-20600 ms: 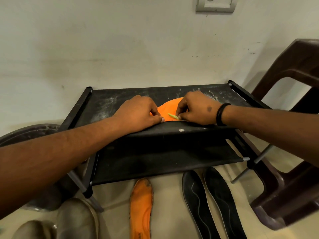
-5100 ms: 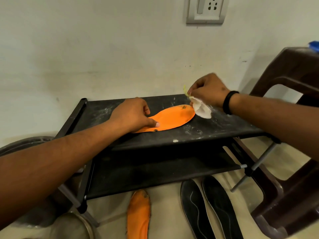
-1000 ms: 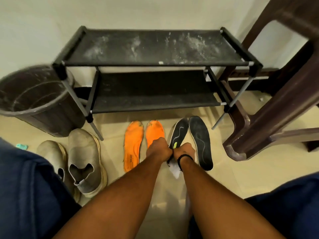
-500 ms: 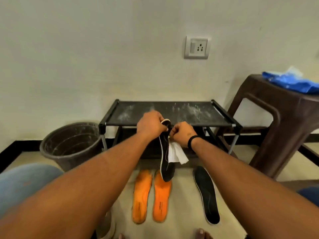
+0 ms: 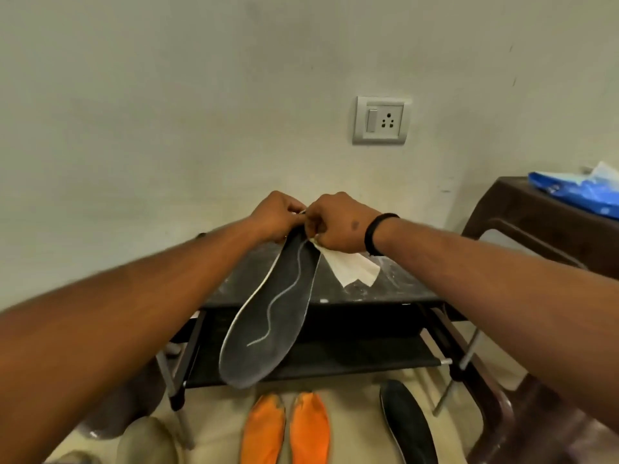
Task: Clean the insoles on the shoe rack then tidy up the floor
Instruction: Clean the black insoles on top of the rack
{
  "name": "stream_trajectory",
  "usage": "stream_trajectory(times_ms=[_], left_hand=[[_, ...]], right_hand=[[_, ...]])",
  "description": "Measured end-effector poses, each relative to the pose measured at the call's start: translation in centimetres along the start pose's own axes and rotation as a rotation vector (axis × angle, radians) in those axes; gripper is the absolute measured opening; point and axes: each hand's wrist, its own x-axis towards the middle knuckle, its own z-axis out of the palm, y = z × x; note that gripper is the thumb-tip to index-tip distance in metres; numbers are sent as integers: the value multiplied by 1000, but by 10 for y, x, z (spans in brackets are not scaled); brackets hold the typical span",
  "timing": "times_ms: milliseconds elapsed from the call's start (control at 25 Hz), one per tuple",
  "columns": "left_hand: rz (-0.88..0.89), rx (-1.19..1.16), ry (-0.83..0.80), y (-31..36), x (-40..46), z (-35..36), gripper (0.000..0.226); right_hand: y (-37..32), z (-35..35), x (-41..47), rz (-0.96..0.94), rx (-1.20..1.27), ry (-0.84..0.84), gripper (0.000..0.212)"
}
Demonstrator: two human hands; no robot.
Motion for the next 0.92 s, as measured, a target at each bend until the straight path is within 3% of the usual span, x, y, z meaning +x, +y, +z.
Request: stream_trajectory(times_ms=[280,520,600,800,920], left_hand=[[-40,49,-302,-54,50,48,22],[-58,14,-228,-53,71,59,43],[-48,148,-217,-49,64,46,42],[-61,547,-600,-25,7,27,72],[37,542,-527,-22,-8,34,60]], right_hand=[[74,42,26,127,94,-2,18],[107,61,44,175,119,-4,19],[114,64,42,170,131,2,20],[114,68,38,123,121,-31,21],[106,60,38,42,23,-78,17]])
